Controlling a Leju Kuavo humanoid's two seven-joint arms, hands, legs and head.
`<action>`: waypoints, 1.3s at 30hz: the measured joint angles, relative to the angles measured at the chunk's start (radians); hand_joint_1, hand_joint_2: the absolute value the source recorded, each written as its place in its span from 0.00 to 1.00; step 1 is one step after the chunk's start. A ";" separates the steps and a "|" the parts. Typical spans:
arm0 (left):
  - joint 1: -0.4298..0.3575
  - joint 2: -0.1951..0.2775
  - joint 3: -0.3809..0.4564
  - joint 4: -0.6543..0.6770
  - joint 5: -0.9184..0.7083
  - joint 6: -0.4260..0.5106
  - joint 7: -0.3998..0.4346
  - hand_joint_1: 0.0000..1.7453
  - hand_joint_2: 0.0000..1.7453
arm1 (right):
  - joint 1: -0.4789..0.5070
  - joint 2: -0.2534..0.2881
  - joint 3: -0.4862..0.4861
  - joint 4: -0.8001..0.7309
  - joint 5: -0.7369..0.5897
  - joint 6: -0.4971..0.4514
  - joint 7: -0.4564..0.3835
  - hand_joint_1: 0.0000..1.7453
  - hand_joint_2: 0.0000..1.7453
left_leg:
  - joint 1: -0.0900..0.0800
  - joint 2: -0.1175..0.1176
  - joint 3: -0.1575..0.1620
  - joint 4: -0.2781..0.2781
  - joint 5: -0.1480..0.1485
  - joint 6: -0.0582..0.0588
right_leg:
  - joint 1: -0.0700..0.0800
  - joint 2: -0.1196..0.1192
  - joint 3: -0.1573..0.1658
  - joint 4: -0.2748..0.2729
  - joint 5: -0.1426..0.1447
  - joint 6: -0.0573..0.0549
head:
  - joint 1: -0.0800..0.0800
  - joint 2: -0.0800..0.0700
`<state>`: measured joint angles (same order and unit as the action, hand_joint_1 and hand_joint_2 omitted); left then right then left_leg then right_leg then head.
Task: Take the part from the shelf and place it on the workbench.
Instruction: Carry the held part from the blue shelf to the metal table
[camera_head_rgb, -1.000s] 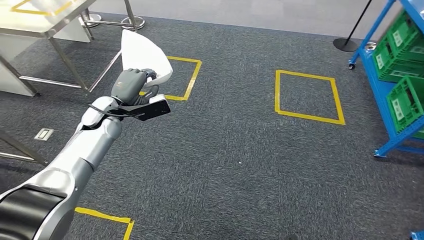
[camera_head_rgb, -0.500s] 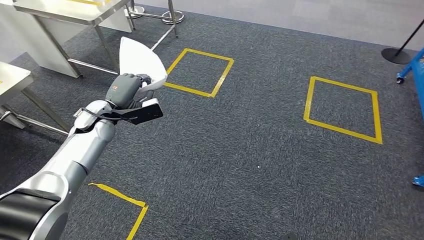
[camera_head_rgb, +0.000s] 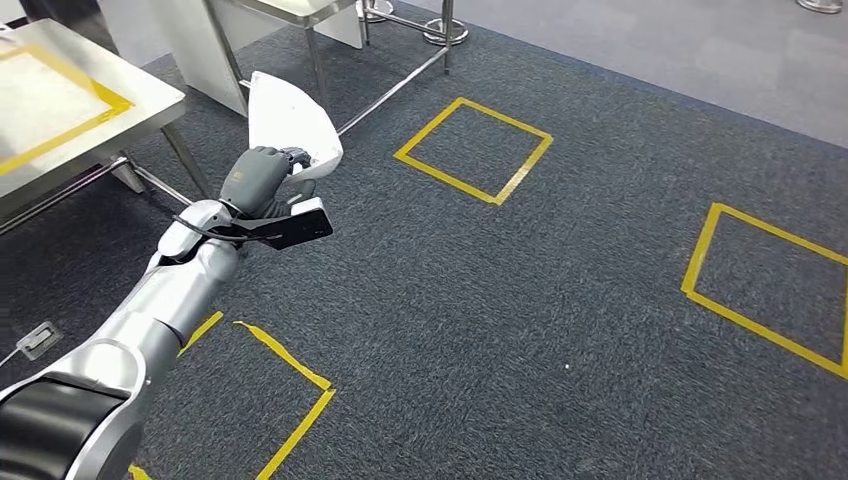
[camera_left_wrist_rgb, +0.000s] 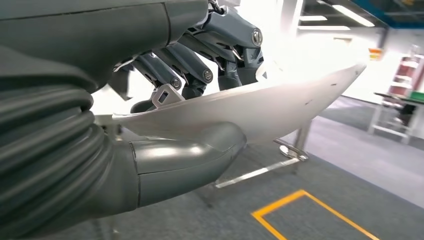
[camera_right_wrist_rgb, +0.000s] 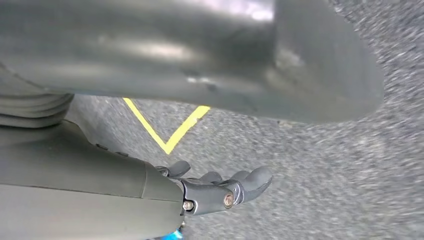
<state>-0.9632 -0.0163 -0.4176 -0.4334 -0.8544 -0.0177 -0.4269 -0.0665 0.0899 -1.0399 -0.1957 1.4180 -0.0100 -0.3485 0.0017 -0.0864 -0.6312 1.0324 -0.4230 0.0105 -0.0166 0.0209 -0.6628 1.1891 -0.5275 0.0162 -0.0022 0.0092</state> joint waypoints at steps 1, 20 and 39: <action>0.000 0.000 0.000 0.000 0.000 0.006 0.000 1.00 1.00 | 0.000 0.000 0.000 0.000 -0.001 0.000 0.000 0.00 0.00 | -0.001 -0.014 -0.002 0.003 0.000 -0.004 | -0.002 0.021 0.028 -0.065 0.026 -0.002 | 0.001 0.000; 0.019 0.013 0.000 -0.005 0.001 0.022 -0.006 1.00 1.00 | 0.000 0.000 -0.001 0.000 -0.011 0.004 0.005 0.00 0.00 | -0.001 0.157 -0.006 0.006 -0.002 -0.040 | 0.011 -0.141 0.100 -0.153 0.022 -0.017 | -0.015 0.000; 0.010 0.057 0.000 0.039 -0.044 0.046 0.048 1.00 1.00 | -0.002 0.001 -0.004 0.000 -0.019 -0.002 0.004 0.00 0.00 | 0.009 -0.012 -0.038 0.023 0.000 -0.055 | -0.005 0.004 0.069 -0.149 0.051 -0.028 | -0.002 0.000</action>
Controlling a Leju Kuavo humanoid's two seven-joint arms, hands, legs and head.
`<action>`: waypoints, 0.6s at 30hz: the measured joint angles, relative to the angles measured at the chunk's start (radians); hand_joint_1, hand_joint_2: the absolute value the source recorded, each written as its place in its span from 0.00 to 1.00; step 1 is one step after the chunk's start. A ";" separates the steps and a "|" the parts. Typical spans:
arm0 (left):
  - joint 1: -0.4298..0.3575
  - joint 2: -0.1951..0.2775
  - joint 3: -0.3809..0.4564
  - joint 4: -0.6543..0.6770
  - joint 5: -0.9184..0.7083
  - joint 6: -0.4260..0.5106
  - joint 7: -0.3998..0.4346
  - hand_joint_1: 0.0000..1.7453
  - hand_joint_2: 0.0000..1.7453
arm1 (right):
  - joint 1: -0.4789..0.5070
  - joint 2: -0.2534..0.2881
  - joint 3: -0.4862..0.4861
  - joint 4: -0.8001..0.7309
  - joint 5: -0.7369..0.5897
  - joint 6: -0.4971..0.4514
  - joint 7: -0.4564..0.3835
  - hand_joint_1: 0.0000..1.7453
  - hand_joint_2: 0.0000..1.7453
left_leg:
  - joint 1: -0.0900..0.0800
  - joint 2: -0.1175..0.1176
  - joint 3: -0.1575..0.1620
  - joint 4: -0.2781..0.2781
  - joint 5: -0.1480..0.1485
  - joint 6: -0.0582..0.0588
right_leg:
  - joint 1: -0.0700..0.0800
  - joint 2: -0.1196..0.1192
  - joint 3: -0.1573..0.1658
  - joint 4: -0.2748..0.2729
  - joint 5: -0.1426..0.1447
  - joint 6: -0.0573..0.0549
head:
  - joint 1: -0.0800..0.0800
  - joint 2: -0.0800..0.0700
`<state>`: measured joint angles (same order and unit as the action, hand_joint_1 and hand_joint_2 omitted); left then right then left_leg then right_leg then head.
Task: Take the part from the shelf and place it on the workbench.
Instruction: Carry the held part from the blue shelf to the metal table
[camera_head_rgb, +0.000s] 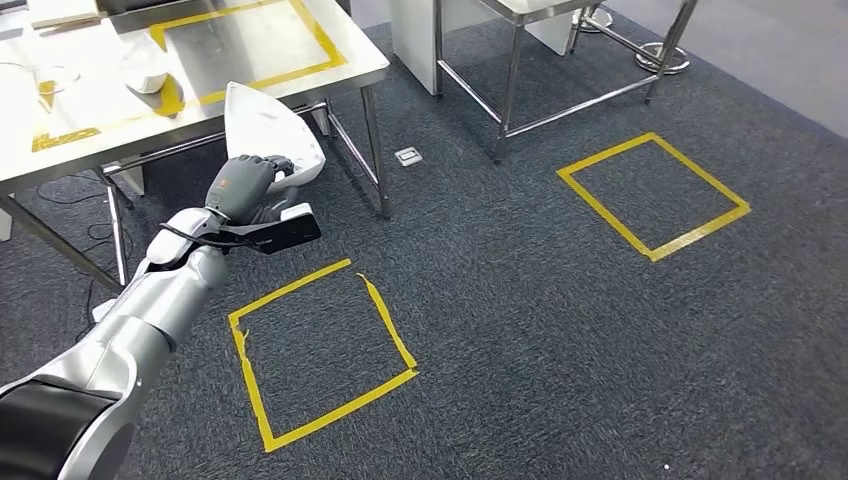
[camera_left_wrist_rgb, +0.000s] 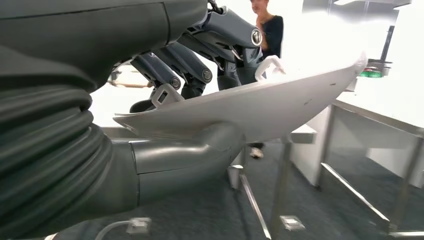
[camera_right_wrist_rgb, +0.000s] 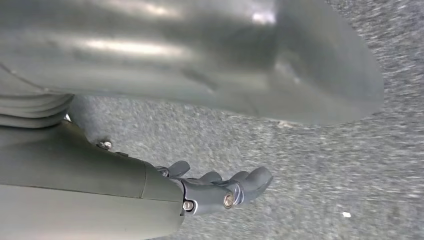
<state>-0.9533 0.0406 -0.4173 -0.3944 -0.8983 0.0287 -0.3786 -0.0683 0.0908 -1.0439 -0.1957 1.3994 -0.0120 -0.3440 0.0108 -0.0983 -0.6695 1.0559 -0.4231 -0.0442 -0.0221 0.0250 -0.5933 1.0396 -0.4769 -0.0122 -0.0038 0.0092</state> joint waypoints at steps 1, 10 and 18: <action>0.000 0.004 0.000 0.002 -0.009 0.011 0.008 1.00 1.00 | 0.000 0.001 0.000 0.000 0.000 0.001 0.003 0.00 0.00 | -0.001 0.034 -0.019 0.040 -0.023 -0.003 | 0.000 -0.013 0.001 -0.003 0.001 -0.006 | -0.004 0.000; -0.026 0.054 0.000 0.018 -0.048 0.073 0.090 1.00 1.00 | 0.002 0.006 -0.001 0.000 -0.007 0.000 0.013 0.00 0.00 | -0.008 0.167 0.024 0.008 -0.007 0.003 | 0.014 -0.130 0.009 0.004 -0.013 -0.003 | -0.013 0.000; -0.114 0.158 0.016 0.022 -0.085 0.063 0.128 1.00 1.00 | 0.001 0.006 -0.004 0.000 -0.014 -0.014 0.006 0.00 0.00 | 0.000 0.109 0.032 -0.022 0.002 0.048 | 0.012 -0.049 -0.064 0.184 -0.122 0.030 | 0.003 0.000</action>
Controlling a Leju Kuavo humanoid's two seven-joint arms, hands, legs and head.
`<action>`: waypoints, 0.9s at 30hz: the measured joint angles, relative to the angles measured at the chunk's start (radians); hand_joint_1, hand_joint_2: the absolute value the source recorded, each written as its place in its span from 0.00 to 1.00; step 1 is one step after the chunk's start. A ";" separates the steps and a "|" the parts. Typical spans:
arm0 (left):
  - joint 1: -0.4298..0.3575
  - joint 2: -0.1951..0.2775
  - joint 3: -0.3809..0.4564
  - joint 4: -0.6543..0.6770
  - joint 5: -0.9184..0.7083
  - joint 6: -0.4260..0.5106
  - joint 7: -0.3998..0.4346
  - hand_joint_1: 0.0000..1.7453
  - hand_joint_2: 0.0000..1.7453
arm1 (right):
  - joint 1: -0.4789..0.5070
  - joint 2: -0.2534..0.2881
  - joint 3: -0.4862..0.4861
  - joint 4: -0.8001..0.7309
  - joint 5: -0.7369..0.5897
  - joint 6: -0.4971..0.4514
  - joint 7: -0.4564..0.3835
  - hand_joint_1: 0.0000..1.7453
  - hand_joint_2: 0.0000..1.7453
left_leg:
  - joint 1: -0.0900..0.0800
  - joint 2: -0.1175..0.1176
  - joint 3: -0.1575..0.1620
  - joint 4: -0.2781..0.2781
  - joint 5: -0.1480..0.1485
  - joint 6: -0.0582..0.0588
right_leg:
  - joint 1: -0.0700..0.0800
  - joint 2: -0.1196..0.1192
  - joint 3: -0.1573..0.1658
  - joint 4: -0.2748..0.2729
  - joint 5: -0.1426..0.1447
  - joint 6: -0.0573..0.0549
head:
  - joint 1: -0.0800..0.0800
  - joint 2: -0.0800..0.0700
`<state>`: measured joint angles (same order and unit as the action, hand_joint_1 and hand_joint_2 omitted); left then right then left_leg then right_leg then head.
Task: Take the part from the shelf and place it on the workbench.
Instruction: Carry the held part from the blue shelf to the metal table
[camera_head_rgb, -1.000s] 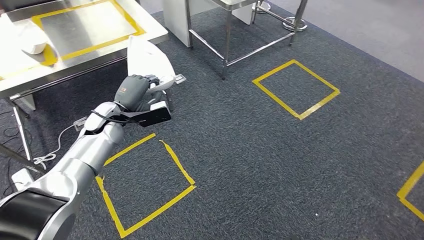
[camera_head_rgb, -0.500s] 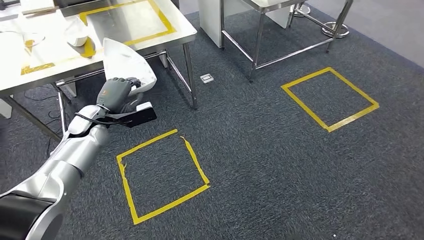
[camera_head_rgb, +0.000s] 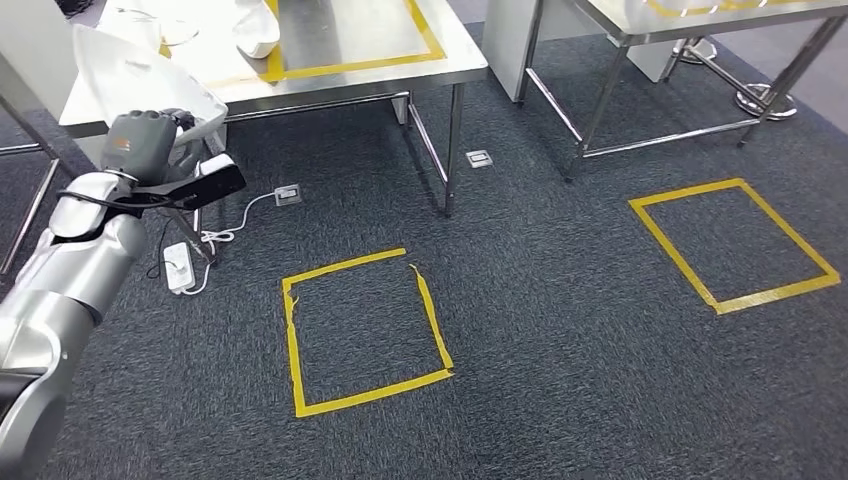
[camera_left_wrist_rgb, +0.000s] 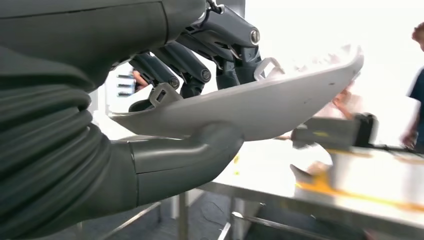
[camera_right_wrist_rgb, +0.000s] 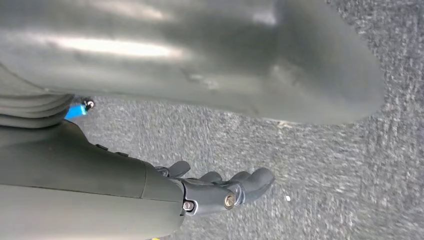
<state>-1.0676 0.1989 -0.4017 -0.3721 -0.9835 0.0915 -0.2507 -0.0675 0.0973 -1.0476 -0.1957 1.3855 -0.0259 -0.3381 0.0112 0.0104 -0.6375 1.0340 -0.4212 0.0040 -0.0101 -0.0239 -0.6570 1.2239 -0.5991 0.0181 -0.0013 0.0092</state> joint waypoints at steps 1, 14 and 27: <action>-0.004 0.011 0.004 0.000 0.000 -0.003 -0.006 1.00 1.00 | 0.002 0.000 -0.001 0.000 -0.002 -0.005 -0.005 0.00 0.00 | 0.000 -0.009 -0.001 0.000 0.000 0.001 | 0.000 0.011 -0.031 0.062 -0.020 0.001 | 0.002 0.000; -0.014 0.152 0.024 0.008 -0.032 -0.062 -0.091 1.00 1.00 | 0.003 0.005 -0.002 0.000 0.016 -0.024 -0.027 0.00 0.00 | -0.008 -0.046 0.000 -0.005 0.007 -0.022 | 0.004 0.030 0.055 -0.179 0.122 -0.026 | 0.002 0.000; -0.015 0.156 0.024 0.021 -0.048 -0.083 -0.087 1.00 1.00 | -0.001 0.011 0.000 0.000 0.020 -0.016 -0.025 0.00 0.00 | -0.001 -0.046 0.020 -0.025 -0.005 0.002 | 0.002 0.029 0.038 -0.125 0.113 -0.007 | 0.002 0.000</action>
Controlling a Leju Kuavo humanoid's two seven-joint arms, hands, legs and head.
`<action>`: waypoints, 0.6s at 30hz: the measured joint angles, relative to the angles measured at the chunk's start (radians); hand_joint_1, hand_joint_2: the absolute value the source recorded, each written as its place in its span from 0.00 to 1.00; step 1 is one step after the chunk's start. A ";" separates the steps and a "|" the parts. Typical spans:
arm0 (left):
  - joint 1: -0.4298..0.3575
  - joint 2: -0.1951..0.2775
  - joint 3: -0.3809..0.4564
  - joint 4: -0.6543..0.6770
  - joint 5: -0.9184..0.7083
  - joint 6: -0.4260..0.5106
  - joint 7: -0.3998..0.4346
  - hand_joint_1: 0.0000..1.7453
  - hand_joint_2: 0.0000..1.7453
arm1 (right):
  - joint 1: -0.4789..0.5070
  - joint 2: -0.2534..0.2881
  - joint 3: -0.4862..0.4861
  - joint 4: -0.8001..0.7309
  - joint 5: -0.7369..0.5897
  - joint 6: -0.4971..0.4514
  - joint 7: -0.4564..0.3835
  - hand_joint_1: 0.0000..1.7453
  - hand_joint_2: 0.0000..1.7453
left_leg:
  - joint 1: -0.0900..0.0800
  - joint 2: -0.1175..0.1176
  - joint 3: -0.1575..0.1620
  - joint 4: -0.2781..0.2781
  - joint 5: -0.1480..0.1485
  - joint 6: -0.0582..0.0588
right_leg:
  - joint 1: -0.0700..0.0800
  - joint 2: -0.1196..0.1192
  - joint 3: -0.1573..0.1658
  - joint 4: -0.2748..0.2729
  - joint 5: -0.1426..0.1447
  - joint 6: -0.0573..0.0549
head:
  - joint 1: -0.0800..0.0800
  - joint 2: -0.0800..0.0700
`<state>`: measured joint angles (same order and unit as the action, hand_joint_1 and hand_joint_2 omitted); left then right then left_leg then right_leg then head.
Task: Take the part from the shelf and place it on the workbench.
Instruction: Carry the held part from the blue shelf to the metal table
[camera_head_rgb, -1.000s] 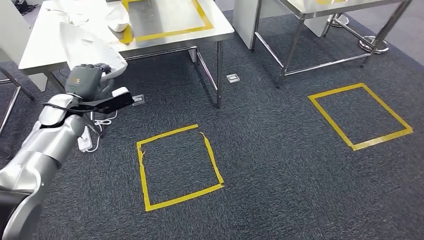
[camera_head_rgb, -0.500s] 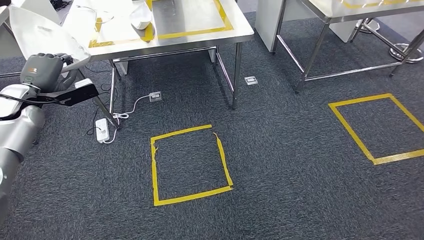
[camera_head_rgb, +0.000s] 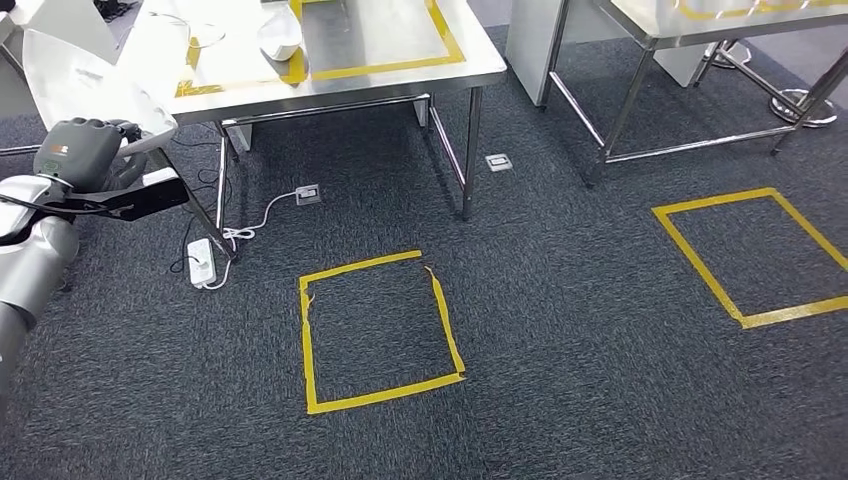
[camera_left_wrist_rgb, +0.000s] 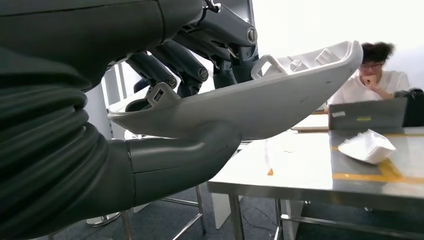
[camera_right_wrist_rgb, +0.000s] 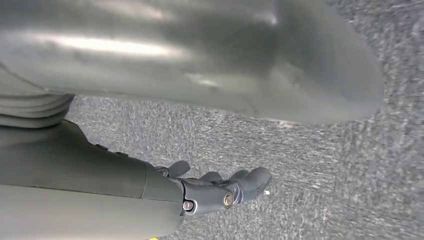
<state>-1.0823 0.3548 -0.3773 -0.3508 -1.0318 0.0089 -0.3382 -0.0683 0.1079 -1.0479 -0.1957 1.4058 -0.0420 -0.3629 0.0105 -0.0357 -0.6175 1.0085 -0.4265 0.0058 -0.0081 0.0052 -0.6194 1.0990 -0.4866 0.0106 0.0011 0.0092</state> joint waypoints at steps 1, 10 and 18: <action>0.000 -0.001 0.000 0.000 0.000 0.000 0.001 1.00 1.00 | 0.000 0.000 0.000 0.000 0.000 0.000 0.000 0.00 0.00 | 0.001 0.001 0.003 0.000 -0.001 0.003 | -0.001 0.000 -0.026 0.047 -0.026 0.004 | 0.002 0.000; 0.006 -0.007 0.000 0.002 0.000 -0.003 0.002 1.00 1.00 | 0.002 0.001 0.000 0.000 0.000 0.001 0.002 0.00 0.00 | 0.012 -0.003 0.018 0.032 -0.041 -0.036 | -0.011 0.003 -0.030 -0.031 0.020 0.012 | 0.008 0.000; 0.002 -0.008 0.000 0.004 -0.014 -0.020 0.024 1.00 1.00 | 0.007 0.004 0.001 0.000 0.002 0.005 0.003 0.00 0.00 | 0.011 0.026 -0.105 0.241 -0.081 -0.066 | -0.009 -0.002 0.035 -0.051 -0.009 -0.048 | -0.006 0.000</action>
<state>-1.0799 0.3464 -0.3777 -0.3470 -1.0462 -0.0107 -0.3138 -0.0617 0.1115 -1.0470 -0.1953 1.4078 -0.0365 -0.3603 0.0214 -0.0097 -0.7225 1.2491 -0.5075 -0.0605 -0.0172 0.0035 -0.5842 1.0481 -0.4951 -0.0371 -0.0049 0.0092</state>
